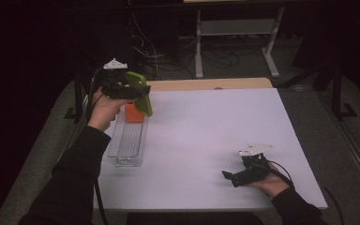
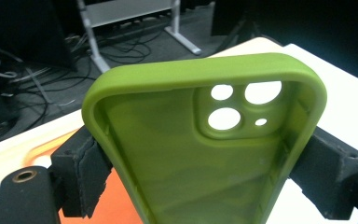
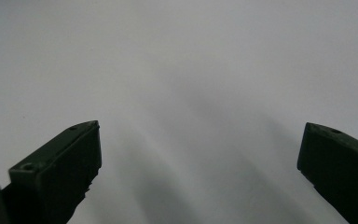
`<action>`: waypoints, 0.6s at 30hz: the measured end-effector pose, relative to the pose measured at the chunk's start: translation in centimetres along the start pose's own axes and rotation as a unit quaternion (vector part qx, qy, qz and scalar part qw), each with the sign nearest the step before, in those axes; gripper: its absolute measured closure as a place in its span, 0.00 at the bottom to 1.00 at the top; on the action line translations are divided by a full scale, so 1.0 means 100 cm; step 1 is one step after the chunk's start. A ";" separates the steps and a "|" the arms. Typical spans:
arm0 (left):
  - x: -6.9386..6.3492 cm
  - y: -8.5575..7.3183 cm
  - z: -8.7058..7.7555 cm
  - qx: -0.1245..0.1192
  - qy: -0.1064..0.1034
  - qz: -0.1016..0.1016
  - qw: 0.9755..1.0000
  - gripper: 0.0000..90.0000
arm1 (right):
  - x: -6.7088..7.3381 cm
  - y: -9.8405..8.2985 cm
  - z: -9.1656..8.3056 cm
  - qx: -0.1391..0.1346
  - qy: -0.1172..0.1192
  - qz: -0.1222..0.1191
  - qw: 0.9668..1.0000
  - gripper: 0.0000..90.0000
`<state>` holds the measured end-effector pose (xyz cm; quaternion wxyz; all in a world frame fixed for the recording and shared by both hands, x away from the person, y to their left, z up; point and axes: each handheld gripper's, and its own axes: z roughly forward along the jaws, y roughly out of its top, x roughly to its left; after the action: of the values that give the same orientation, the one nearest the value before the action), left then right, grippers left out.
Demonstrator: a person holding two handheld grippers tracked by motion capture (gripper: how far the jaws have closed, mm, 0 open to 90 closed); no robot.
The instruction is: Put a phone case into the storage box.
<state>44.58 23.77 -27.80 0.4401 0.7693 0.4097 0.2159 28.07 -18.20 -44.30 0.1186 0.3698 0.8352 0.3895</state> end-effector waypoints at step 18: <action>0.039 -0.023 0.031 0.057 0.091 -0.053 0.993 0.16 | 0.000 0.000 0.000 0.001 0.002 -0.003 1.000 0.00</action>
<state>47.94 26.03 -31.46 0.3670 0.7478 0.4996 0.2379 28.08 -18.19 -44.31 0.1176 0.3660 0.8371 0.3891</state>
